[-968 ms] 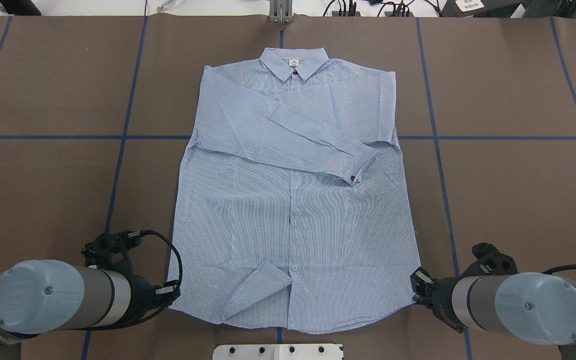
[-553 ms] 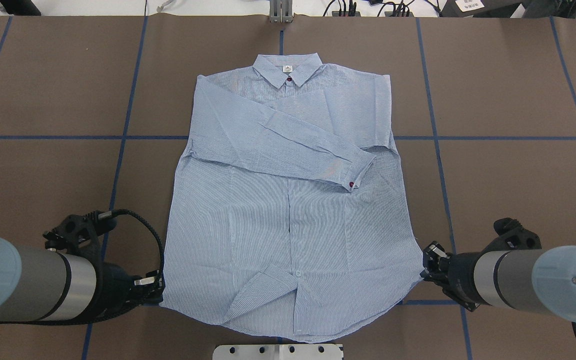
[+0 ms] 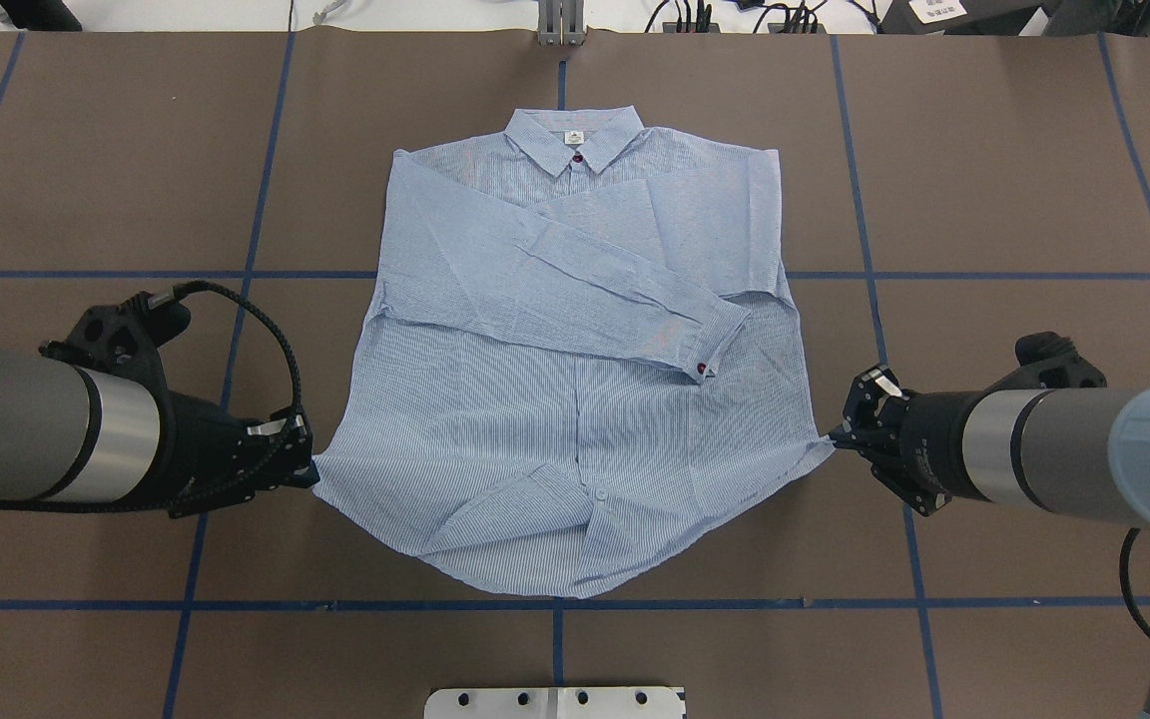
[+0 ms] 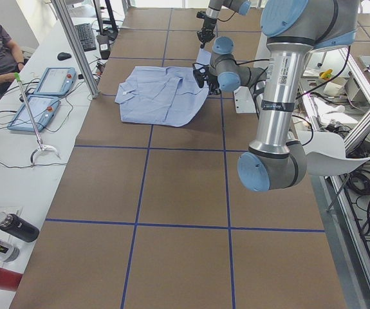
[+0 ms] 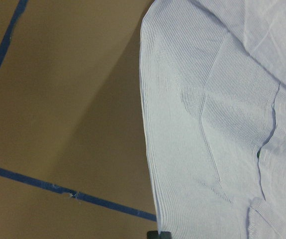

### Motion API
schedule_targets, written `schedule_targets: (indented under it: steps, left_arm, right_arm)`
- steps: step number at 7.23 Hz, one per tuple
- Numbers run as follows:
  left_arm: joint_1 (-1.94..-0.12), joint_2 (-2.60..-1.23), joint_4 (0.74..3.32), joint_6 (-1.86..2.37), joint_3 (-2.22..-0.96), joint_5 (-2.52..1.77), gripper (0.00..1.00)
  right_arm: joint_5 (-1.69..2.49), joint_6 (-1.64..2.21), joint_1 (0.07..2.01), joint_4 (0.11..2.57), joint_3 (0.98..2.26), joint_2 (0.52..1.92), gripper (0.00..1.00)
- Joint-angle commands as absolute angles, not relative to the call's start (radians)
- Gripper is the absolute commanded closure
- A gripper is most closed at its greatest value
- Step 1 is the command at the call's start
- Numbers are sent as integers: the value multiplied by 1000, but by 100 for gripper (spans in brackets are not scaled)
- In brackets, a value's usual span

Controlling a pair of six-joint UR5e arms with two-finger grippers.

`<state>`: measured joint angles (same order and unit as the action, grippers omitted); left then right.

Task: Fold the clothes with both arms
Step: 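Lift the hem with both grippers and fold it toward the collar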

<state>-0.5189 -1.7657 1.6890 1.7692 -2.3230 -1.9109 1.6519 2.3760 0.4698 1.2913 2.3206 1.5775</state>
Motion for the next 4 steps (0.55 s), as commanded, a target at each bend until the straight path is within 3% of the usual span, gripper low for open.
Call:
schedule_targets:
  steps: [1,4]
  left_arm:
    - [-647,-1799,1687,1778,-2283,-1997,100]
    - [-763,-1951,1689,1776,-2061,-2039,100]
  right_arm:
    - [1651,2456,584,1298,2306,1539,100]
    - [1644,2462,653,1304,2208,1418,100]
